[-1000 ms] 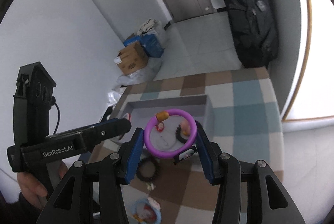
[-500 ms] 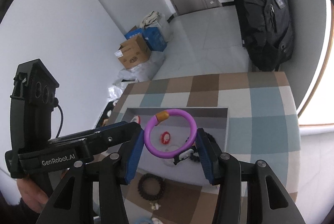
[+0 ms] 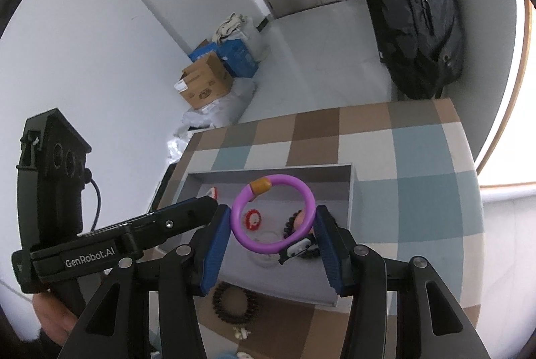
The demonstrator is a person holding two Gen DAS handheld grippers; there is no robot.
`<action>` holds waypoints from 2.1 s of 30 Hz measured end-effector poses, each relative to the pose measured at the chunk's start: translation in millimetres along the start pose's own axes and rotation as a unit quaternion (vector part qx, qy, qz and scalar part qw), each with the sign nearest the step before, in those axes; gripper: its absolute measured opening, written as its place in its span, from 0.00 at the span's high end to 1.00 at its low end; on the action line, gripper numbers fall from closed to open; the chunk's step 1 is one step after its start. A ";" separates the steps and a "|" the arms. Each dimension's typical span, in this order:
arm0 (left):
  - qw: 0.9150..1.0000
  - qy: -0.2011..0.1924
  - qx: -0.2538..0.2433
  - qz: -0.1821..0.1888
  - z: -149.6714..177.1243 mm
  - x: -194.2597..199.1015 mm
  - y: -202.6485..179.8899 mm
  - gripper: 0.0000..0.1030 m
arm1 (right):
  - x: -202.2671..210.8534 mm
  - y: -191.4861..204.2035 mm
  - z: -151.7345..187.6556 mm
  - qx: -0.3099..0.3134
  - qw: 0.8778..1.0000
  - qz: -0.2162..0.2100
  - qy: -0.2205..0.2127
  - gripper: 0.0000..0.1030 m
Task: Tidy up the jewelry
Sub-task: 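Open both grippers over the box and withdraw them, then reach the left gripper to the blue ring teether and close on it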
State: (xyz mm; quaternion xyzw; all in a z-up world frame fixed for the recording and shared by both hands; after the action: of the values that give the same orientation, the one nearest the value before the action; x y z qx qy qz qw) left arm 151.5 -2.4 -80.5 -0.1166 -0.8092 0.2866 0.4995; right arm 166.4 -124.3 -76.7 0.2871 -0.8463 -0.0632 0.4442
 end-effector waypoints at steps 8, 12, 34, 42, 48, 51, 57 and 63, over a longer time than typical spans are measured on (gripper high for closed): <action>0.996 0.010 0.058 0.073 -7.4 5.9 4.2 0.35 | 19.3 2.6 -9.9 -0.007 0.999 -0.015 -0.044 0.27; 0.997 -0.014 0.050 0.066 -11.6 16.3 2.5 0.28 | 31.4 -4.1 -12.4 -0.028 0.997 -0.015 -0.070 0.16; 0.991 -0.101 -0.039 -0.072 11.7 37.1 -0.8 0.28 | 54.9 -8.5 5.5 -0.007 0.997 0.020 -0.070 0.00; 0.991 -0.087 -0.019 -0.103 36.8 44.0 6.1 0.27 | 66.9 -6.4 24.1 0.008 0.997 0.035 -0.066 0.00; 0.989 -0.086 -0.034 -0.113 58.3 51.8 1.1 0.27 | 72.0 -6.3 38.3 0.017 0.998 0.037 -0.055 0.00; 0.989 -0.076 -0.044 -0.116 76.0 50.7 -0.9 0.27 | 72.6 -1.3 47.0 0.031 0.998 0.040 -0.048 0.00; 0.990 -0.073 -0.041 -0.113 97.3 50.7 3.3 0.17 | 74.4 6.5 64.7 0.051 0.997 0.047 -0.035 0.00; 0.988 -0.052 -0.066 -0.127 117.0 42.0 2.1 0.17 | 78.6 3.9 77.8 0.053 0.997 0.056 -0.026 0.00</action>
State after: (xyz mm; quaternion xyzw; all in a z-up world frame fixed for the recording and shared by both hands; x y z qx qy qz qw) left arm 29.0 -21.4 -90.0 -0.0304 -0.8592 0.1728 0.4807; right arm 68.8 -175.2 -65.6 0.2610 -0.8743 -0.0006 0.4092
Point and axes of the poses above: each gripper's, at about its wrist camera, not at the fingertips, and x roughly against the way its jaws point, y to its left, z to its underside, the point moved 6 cm from there along -x, roughly the way its jaws point, and after that the axes turned 9 degrees about x, right-handed, at the moved point
